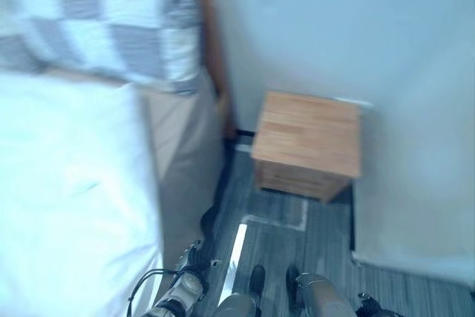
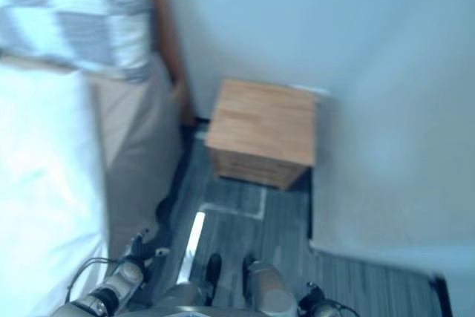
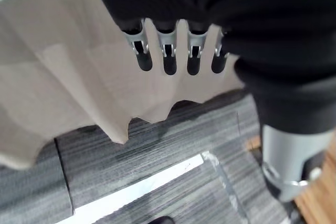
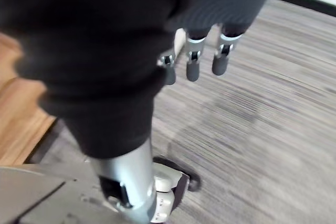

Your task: Tidy up the quilt and then pick up the clothes from the bed and put them into the laundry hamper.

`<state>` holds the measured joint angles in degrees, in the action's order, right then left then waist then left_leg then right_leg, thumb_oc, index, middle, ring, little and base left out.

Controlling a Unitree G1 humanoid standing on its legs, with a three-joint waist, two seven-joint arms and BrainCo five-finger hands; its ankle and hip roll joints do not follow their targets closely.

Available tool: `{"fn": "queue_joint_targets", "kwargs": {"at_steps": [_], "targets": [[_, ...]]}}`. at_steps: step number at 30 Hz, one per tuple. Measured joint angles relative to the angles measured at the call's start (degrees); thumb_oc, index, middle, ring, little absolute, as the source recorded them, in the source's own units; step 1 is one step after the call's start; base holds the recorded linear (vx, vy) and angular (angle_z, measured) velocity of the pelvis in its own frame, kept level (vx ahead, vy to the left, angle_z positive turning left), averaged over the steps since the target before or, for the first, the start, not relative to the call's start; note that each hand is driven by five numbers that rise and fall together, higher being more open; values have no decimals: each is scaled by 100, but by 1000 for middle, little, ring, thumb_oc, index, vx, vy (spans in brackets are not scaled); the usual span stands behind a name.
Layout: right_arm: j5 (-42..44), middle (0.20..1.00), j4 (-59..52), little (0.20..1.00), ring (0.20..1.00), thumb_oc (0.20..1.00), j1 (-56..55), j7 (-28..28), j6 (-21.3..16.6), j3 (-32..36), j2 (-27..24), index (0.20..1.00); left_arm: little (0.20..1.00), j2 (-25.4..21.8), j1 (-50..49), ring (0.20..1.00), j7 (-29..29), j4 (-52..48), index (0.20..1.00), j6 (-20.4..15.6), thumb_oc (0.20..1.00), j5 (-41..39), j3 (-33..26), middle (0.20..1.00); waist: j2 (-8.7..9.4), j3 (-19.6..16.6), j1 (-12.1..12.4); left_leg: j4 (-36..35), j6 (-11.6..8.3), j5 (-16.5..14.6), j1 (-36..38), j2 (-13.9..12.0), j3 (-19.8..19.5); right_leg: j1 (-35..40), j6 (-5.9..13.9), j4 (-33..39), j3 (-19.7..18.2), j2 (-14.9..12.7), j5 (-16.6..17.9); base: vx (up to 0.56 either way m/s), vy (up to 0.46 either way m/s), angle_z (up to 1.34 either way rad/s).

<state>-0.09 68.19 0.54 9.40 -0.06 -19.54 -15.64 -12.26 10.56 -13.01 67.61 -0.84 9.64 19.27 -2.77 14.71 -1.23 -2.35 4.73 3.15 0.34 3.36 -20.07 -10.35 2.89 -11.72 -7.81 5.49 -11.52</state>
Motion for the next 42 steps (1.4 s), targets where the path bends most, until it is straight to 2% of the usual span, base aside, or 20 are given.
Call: {"fn": "queue_joint_targets", "kwargs": {"at_steps": [1,2,4,7,9,10,11,12,14,15,16,19,20,22,23,24,28,32,36,42], "targets": [[-1,1000,-82,1000,1000,1000,-4,14,-29,-3,-24,1000,1000,-61,47,1000,1,43,1000,20,1000,-5,4,1000,165,-30,-66,40,-108,-109,-7,137,-316,162,-23,684,-733,-59,189,116,-147,305],[-6,1000,90,1000,1000,1000,158,-8,24,103,2,1000,1000,-267,-139,1000,-19,46,1000,-6,1000,-32,-43,1000,543,-13,166,115,-343,-448,143,153,-119,221,-349,721,-507,-207,1505,151,-317,238],[-5,1000,17,1000,1000,1000,538,43,-53,83,-31,1000,1000,-468,-651,1000,3,165,1000,73,1000,-58,-266,1000,710,-74,341,316,-681,-648,131,-148,503,559,-583,1099,-174,-181,1571,86,-235,126],[-136,1000,-79,1000,1000,1000,728,33,-28,96,-143,1000,1000,-509,-937,1000,43,324,1000,76,1000,-218,-404,1000,830,-121,471,450,-874,-760,-5,-248,607,870,-621,1630,447,-309,1630,18,-5,122],[-217,1000,-241,1000,1000,1000,667,35,-69,59,-247,1000,1000,-433,-856,1000,49,458,1000,85,1000,-237,-388,1000,903,-86,153,820,-997,-810,-415,-277,1229,1042,-628,1603,1040,-512,1591,-133,85,211],[-216,1000,-377,1000,1000,1000,662,44,-14,80,-241,1000,1000,-448,-853,1000,51,456,1000,69,1000,-221,-400,1000,945,-73,127,830,-1038,-837,-476,-483,2098,1082,-579,1587,1274,-568,1589,-86,61,226],[-216,1000,-805,1000,1000,1000,555,66,-39,157,-272,1000,1000,-463,-873,1000,32,426,1000,92,1000,-210,-506,1000,951,-90,-36,992,-1038,-816,-590,-1004,3654,1146,-585,1615,1613,-516,1588,-77,39,142],[-215,1000,-1116,1000,1000,1000,586,84,-48,171,-299,1000,1000,-509,-946,1000,18,431,1000,111,1000,-199,-575,1000,947,-108,-27,1039,-1062,-822,-617,-1202,3974,1173,-443,1614,1726,-517,1495,-69,40,128],[-224,1000,-1999,1000,1000,1000,342,110,-20,408,-487,1000,1000,-549,-962,1000,7,348,1000,146,1000,-133,-772,1000,854,-91,-191,1230,-1004,-793,-719,-1522,4650,1077,520,1279,2249,-591,861,74,89,113],[-235,1000,-2943,1000,1000,1000,53,176,-18,923,-814,1000,1000,-567,-1142,1000,37,196,1000,136,1000,55,-1035,1000,600,-172,-332,1337,-1126,-777,-699,-1620,4640,1097,365,1032,2646,-500,751,198,181,136],[-240,1000,-3319,1000,1000,1000,-39,225,-19,1281,-1102,1000,1000,-680,-1371,1000,35,12,1000,143,1000,81,-1074,1000,679,-323,-337,1341,-1139,-810,-466,-1379,4666,1295,217,1248,2668,-518,767,90,97,107],[-237,1000,-3623,1000,1000,1000,70,475,-153,1836,-1911,1000,1000,-687,-1468,1000,45,184,1000,197,1000,267,-1185,1000,234,-453,-334,693,-683,-799,-166,-1019,4588,985,188,565,2979,-472,824,95,161,65],[-244,1000,-3928,1000,1000,1000,88,484,-17,1898,-2281,1000,1000,-703,-1392,1000,53,255,1000,214,1000,274,-1191,1000,8,-383,-335,255,-389,-555,68,-1017,4442,425,-73,-930,2933,-582,566,12,52,70],[-348,1000,-4278,1000,1000,1000,99,568,-81,1903,-2434,1000,1000,-855,-1372,1000,49,224,1000,216,1000,273,-1136,1000,203,-272,-465,275,-400,-576,138,-942,4069,-369,37,-2700,2618,-1042,343,35,-14,97],[-444,1000,-4378,1000,1000,1000,110,673,-110,1897,-2449,1000,1000,-991,-1415,1000,49,183,1000,218,1000,272,-1115,1000,449,-278,-502,268,-359,-566,124,-758,3977,-615,200,-2726,2148,-1264,219,112,-117,93],[-473,1000,-4530,1000,1000,1000,190,730,-122,1916,-2446,1000,1000,-1059,-1462,1000,52,81,1000,216,1000,262,-1130,1000,692,-259,-337,224,-431,-543,97,-613,3748,-766,219,-2110,1418,-1308,230,188,-189,81],[-676,1000,-4942,1000,1000,1000,203,881,-150,1966,-2546,1000,1000,-1020,-1168,1000,159,39,1000,142,1000,262,-1117,1000,726,-230,-353,87,-546,-307,-12,-506,2999,-207,492,518,471,-1373,579,113,-194,106],[-901,1000,-5002,1000,1000,1000,1074,914,-193,1680,-2795,1000,1000,-1004,-1182,1000,161,-68,1000,93,1000,268,-913,1000,595,-161,-160,25,-661,-334,-8,-475,2830,356,501,1557,698,-1484,2011,56,-148,40],[-1085,1000,-5002,1000,1000,1000,2104,919,-111,995,-3256,1000,1000,-755,-1272,1000,134,-270,1000,87,1000,268,-754,1000,287,25,-112,-46,-783,-275,-100,-712,2734,362,418,1679,894,-1263,2139,-92,-141,8],[-1359,1000,-4326,1000,1000,1000,5137,938,-71,-1131,-3392,1000,1000,-727,-298,1000,-39,-564,1000,-23,1000,299,158,1000,307,711,-75,147,-957,-138,-870,-885,2712,-334,172,1646,1039,-1104,2375,-150,-73,7]]}}
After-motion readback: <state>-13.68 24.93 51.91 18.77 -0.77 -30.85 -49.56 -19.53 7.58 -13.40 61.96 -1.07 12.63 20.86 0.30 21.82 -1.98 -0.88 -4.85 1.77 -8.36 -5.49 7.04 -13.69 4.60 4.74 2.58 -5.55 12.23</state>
